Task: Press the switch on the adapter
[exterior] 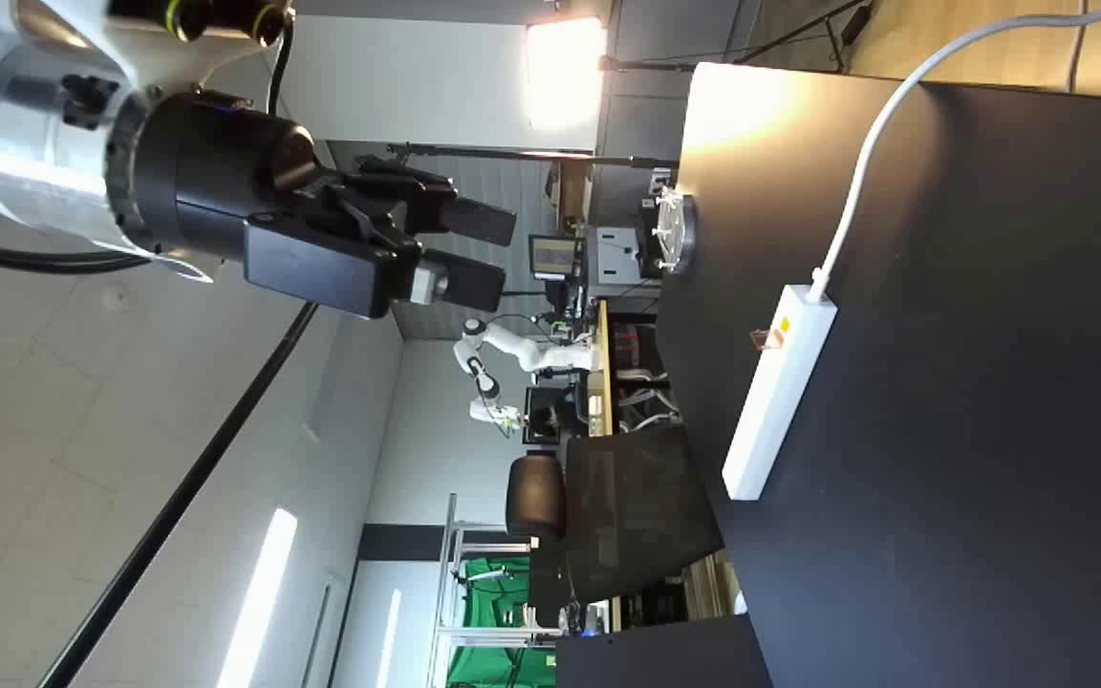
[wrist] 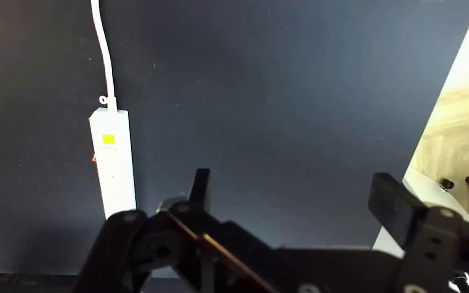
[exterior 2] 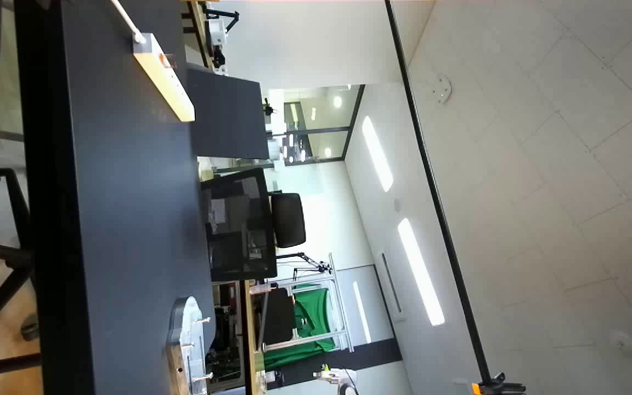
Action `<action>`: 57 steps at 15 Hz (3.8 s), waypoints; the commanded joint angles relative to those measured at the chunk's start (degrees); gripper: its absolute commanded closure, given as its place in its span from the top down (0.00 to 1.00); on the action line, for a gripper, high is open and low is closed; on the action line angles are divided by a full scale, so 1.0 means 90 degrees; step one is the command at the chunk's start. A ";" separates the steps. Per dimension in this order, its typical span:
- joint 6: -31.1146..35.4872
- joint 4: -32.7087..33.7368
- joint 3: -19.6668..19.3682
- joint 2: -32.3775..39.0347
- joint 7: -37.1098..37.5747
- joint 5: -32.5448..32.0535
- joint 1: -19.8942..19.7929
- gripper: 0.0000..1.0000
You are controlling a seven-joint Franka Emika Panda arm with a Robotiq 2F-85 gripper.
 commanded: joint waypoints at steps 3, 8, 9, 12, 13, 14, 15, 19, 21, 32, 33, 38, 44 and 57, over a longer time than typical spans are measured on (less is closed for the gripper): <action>-0.0013 0.0008 -0.0127 0.0017 0.0075 -0.0108 0.0118 1.00; -0.0013 0.0008 -0.0127 0.0018 0.0074 -0.0108 0.0118 1.00; -0.0013 0.0008 -0.0127 0.0018 0.0074 -0.0108 0.0118 1.00; 0.0386 -0.0023 -0.0362 0.0238 -0.0136 -0.0238 -0.0122 1.00; 0.0647 -0.0047 -0.0491 0.0355 -0.0240 -0.0329 -0.0253 1.00; 0.0877 -0.0042 -0.0626 0.0522 -0.0301 -0.0446 -0.0425 1.00; 0.1188 -0.0025 -0.0826 0.0758 -0.0480 -0.0507 -0.0555 1.00; 0.2351 0.0362 -0.1706 0.2198 -0.1477 -0.0525 -0.0914 0.74; 0.2629 0.0730 -0.2123 0.3017 -0.1955 -0.0317 -0.0904 0.60; 0.1399 0.3238 -0.1934 0.5750 -0.3167 0.0320 -0.1720 0.00; 0.1121 0.3357 -0.2099 0.5804 -0.2931 0.0062 -0.1631 0.00; 0.0933 0.3304 -0.2105 0.5765 -0.2976 0.0046 -0.1660 0.01; 0.0924 0.3305 -0.2105 0.5768 -0.2976 0.0039 -0.1657 0.01; 0.1063 0.3554 -0.2408 0.6469 -0.1968 -0.0677 -0.1248 0.00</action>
